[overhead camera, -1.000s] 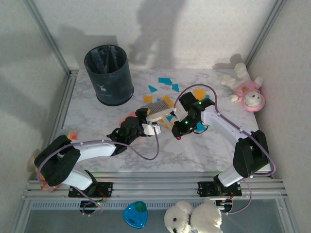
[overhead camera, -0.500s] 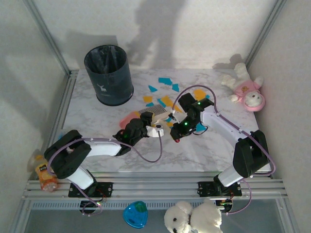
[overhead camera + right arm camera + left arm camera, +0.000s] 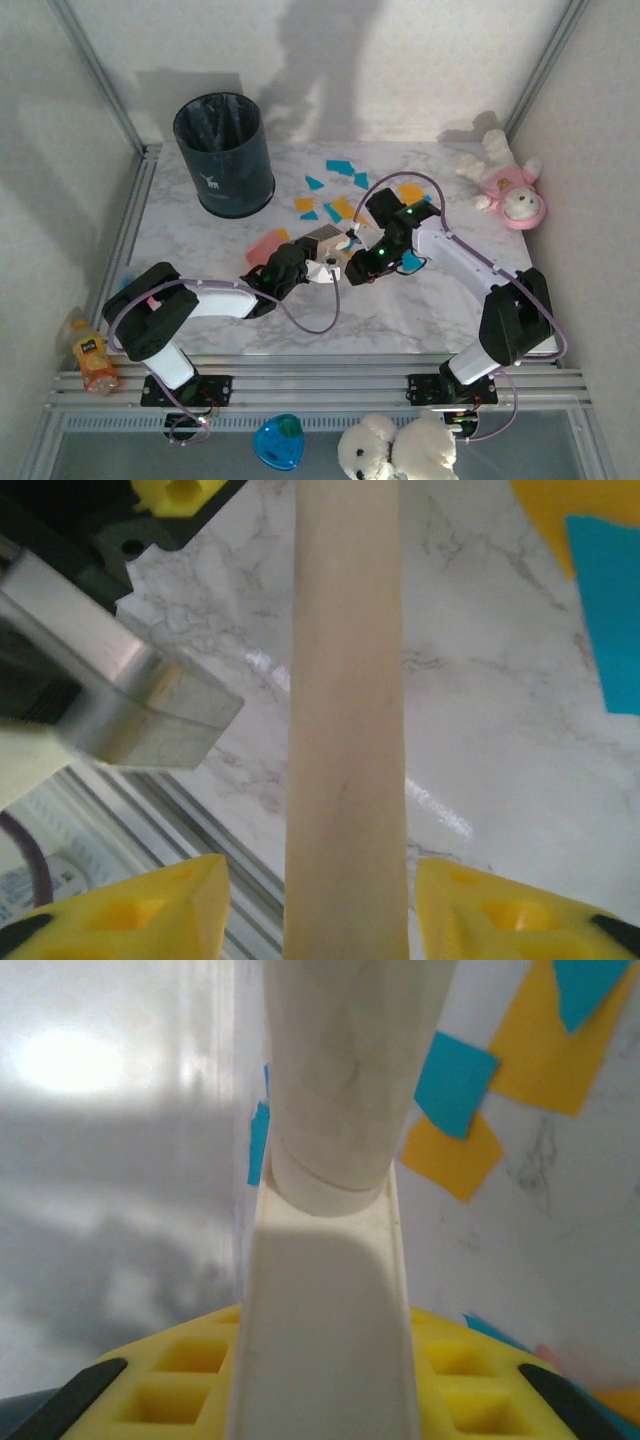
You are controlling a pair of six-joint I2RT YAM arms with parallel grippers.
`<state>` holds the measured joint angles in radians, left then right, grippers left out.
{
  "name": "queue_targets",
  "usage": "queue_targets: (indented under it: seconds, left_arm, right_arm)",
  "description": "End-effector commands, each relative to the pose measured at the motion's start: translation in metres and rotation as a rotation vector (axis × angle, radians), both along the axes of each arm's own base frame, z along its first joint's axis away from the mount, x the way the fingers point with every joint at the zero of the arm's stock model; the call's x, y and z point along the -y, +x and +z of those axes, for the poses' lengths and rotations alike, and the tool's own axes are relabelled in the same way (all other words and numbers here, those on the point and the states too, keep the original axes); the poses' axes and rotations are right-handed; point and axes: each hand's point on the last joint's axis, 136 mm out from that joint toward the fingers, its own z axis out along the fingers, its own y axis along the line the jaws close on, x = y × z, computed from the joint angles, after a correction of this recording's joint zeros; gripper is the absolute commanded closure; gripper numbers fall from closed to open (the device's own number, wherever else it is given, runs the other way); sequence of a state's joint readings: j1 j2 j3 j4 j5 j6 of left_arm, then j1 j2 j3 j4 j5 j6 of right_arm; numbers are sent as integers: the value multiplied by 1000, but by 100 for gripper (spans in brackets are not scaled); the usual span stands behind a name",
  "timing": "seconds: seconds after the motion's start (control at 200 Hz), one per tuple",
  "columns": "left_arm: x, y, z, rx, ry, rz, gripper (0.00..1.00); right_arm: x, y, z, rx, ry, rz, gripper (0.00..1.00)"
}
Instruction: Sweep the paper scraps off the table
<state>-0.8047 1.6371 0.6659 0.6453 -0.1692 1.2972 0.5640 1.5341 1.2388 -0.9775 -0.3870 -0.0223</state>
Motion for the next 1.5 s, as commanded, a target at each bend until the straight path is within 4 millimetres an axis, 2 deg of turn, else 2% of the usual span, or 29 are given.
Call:
queue_targets:
  seconds: [0.0,0.165,0.295,0.396,0.476,0.566,0.706,0.751,0.776,0.896,1.041,1.076,1.217,1.332,1.492]
  left_arm:
    - [9,0,25,-14,-109,12,92]
    - [10,0,39,-71,-235,60,91]
    - [6,7,66,-80,-419,160,89]
    - [2,13,91,-79,-585,236,90]
    - [9,12,101,-138,-655,237,89]
    - [17,12,107,-219,-700,242,87]
    - [11,19,117,-310,-793,282,87]
    - [9,21,124,-328,-837,280,87]
    - [7,20,119,-358,-834,287,86]
    - [1,26,128,-365,-884,329,87]
    - [-10,33,137,-316,-957,387,88]
    - [-10,35,144,-297,-991,384,88]
    - [0,35,146,-326,-974,346,86]
    - [11,29,138,-414,-921,300,86]
    - [8,30,135,-573,-911,219,86]
  right_arm:
    - [3,25,33,197,17,-61,35]
    - [12,56,82,457,96,-213,22]
    - [7,66,118,574,236,-289,20]
    - [-3,71,135,598,348,-331,20]
    - [-13,72,143,606,416,-310,20]
    - [-11,74,152,644,421,-309,20]
    - [-3,73,178,747,460,-299,20]
    - [-2,72,183,762,472,-286,20]
    - [-3,72,184,769,477,-276,19]
    - [-1,76,191,791,501,-299,19]
    - [-11,79,200,775,586,-314,21]
    - [-15,80,203,769,609,-315,22]
    - [-26,80,211,770,660,-277,24]
    - [-26,81,212,781,639,-254,27]
    - [-25,72,217,791,646,-121,29]
